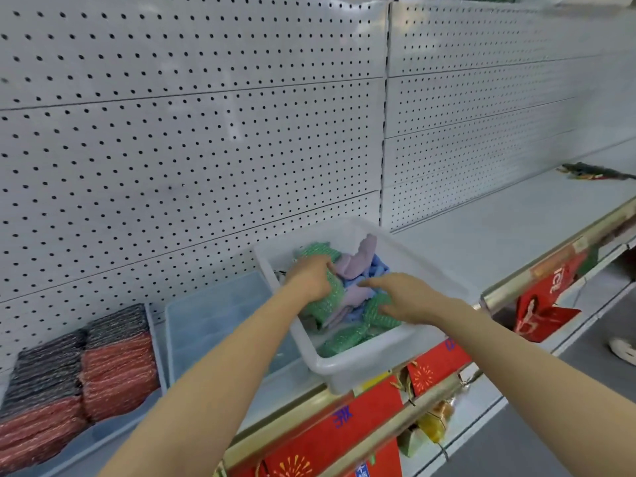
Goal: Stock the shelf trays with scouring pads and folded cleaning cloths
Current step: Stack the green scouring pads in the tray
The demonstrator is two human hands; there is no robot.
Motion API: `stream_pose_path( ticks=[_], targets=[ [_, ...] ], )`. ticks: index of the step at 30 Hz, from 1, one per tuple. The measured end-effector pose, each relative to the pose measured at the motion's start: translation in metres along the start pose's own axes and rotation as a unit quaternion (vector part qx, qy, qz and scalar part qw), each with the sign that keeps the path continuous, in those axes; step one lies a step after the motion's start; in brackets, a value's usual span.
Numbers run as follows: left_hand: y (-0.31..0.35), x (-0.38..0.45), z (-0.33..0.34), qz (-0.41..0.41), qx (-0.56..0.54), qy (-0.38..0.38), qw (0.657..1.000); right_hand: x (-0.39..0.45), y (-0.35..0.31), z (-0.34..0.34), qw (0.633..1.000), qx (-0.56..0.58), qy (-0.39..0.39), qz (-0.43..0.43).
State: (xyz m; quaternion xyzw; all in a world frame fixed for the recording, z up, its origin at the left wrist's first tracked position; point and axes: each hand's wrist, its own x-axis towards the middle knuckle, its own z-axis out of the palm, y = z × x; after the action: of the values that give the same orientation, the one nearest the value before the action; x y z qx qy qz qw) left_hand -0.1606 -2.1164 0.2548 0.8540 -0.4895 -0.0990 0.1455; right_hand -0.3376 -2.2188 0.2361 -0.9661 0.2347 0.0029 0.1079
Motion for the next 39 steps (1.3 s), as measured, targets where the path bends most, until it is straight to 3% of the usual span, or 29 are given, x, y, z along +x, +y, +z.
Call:
stream_pose_path(
  ticks=[5,9,13,18,21,28,34,39],
  targets=[
    [-0.018,-0.002,-0.025,-0.030,-0.170,0.092,0.981,0.023,-0.025,0.005,0.981,0.003,-0.164,-0.099],
    [-0.037,-0.012,-0.031,-0.035,-0.303,0.101,0.947,0.040,-0.036,0.024,0.969,-0.042,-0.221,-0.105],
    [-0.058,-0.030,-0.041,-0.014,-0.404,0.095,0.910,0.055,-0.035,0.030,0.979,0.032,-0.185,-0.075],
    [-0.089,-0.056,-0.067,-0.026,-0.470,0.129,0.873,0.059,-0.029,0.000,0.983,0.175,-0.051,-0.036],
    [-0.116,-0.076,-0.085,-0.035,-0.469,0.150,0.870,0.054,-0.042,-0.020,0.958,0.280,0.013,-0.064],
    [-0.195,-0.140,-0.113,-0.062,-0.451,0.180,0.872,0.041,-0.108,-0.040,0.922,0.345,0.128,-0.121],
    [-0.249,-0.206,-0.119,-0.122,-0.439,0.177,0.872,0.030,-0.194,-0.032,0.885,0.404,0.067,-0.223],
    [-0.294,-0.259,-0.120,-0.151,-0.405,0.152,0.889,0.028,-0.261,-0.006,0.881,0.417,0.037,-0.222]
  ],
)
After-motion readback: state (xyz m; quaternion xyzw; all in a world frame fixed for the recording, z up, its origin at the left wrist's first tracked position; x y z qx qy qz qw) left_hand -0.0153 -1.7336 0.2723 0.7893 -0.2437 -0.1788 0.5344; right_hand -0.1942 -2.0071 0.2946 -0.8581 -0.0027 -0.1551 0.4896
